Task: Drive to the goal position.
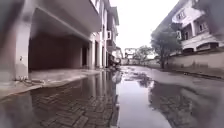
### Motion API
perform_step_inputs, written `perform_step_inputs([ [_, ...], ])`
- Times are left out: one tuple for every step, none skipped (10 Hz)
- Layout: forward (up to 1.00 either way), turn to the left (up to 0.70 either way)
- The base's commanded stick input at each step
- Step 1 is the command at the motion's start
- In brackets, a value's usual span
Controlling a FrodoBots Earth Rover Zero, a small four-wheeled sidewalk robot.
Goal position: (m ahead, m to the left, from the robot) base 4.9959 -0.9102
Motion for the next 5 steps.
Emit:
perform_step_inputs([
  [0.7, 0.0],
  [0.7, 0.0],
  [0.7, 0.0],
  [0.7, 0.0],
  [0.7, 0.0],
])
